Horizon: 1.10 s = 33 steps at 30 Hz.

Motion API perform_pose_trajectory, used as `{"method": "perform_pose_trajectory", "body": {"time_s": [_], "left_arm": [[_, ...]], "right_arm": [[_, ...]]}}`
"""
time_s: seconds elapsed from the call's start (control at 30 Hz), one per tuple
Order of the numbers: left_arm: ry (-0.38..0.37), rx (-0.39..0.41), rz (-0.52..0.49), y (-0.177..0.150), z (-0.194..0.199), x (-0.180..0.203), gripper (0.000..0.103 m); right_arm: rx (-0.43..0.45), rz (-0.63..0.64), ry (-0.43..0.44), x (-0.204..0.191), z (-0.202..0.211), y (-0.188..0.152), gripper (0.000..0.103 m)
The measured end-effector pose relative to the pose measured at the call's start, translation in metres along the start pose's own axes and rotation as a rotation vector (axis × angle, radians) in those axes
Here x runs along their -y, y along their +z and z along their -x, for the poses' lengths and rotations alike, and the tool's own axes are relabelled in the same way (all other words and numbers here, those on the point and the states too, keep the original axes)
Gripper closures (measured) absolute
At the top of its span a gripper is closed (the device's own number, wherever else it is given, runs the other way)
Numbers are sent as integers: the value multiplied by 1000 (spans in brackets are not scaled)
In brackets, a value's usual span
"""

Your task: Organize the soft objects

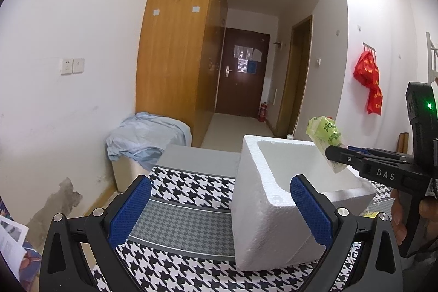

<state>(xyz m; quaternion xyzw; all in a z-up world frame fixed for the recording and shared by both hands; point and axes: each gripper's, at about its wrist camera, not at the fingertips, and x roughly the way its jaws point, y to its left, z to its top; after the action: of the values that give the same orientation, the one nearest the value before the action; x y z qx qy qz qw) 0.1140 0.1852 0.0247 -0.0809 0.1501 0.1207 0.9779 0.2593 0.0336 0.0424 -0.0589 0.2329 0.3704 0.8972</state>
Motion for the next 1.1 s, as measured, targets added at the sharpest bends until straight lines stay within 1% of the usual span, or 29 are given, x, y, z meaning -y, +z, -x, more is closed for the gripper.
{"method": "perform_pose_trajectory", "body": {"time_s": [0.23, 0.27, 0.3, 0.4, 0.43, 0.47, 0.53, 0.6, 0.63, 0.7, 0.77, 0.83, 0.9, 1.1], "left_arm": [[10, 11, -12, 1, 3, -1, 1], [11, 11, -11, 1, 3, -2, 1], [12, 9, -10, 1, 3, -2, 1], [18, 5, -9, 1, 1, -2, 1], [21, 4, -9, 1, 1, -2, 1], [23, 6, -8, 1, 3, -1, 1], [23, 11, -6, 2, 5, 0, 1], [24, 13, -12, 2, 6, -1, 1], [24, 13, -15, 2, 6, 0, 1], [34, 12, -28, 2, 7, 2, 1], [44, 11, -37, 3, 8, 3, 1], [43, 13, -34, 4, 9, 3, 1], [39, 16, -36, 4, 11, 6, 1], [39, 19, -42, 6, 16, 11, 1]], "right_arm": [[-11, -1, 2, 0, -5, 0, 75], [-12, -4, 2, 0, -6, 1, 72], [-13, -10, 5, 2, -6, 1, 66], [-11, 2, 12, -1, -6, 1, 61], [-6, 3, 16, -1, -5, 1, 57], [-2, 3, 25, -2, -4, 1, 51], [6, 5, 33, -4, -1, 1, 44], [16, 0, 33, -3, 3, 1, 33], [20, -5, 30, -3, 4, 1, 30], [20, -14, 33, -1, 5, 1, 13], [22, -31, 38, 2, 7, 1, 6], [19, -32, 43, 2, 9, 2, 4], [38, -27, 27, 2, 15, 2, 1], [53, -21, 26, 1, 28, 2, 0]]}}
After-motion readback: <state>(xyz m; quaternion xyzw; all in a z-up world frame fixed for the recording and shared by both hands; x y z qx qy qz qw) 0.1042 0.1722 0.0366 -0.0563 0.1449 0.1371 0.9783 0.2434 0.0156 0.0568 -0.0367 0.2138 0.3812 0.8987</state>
